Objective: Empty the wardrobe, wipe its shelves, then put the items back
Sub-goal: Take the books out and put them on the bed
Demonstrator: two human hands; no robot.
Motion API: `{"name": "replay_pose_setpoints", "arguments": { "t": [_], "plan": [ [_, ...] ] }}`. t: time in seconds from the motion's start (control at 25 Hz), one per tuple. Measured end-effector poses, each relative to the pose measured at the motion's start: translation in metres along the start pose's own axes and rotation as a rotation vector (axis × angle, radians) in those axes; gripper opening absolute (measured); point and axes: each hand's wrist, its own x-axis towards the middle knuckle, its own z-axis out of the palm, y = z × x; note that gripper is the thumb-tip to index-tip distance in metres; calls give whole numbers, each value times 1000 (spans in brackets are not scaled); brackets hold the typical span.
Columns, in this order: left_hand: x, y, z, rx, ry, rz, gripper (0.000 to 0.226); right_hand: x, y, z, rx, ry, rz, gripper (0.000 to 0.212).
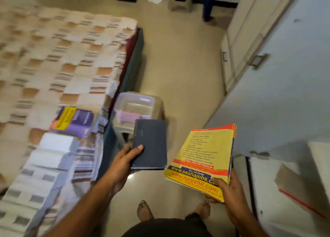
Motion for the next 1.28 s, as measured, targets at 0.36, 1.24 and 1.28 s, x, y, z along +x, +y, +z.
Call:
{"name": "replay_pose_setpoints", "arguments": {
  "t": [0.36, 1.24, 1.28],
  "plan": [
    [-22, 23, -178, -359, 348, 76, 30, 43, -92, 214, -450, -527, -295, 48],
    [142, 95, -329, -824, 774, -72, 44, 380, -62, 736, -1090, -1227, -43, 48],
    [149, 101, -329, -799, 787, -83, 44, 385, -58, 733, -1157, -1206, -59, 50]
  ]
}}
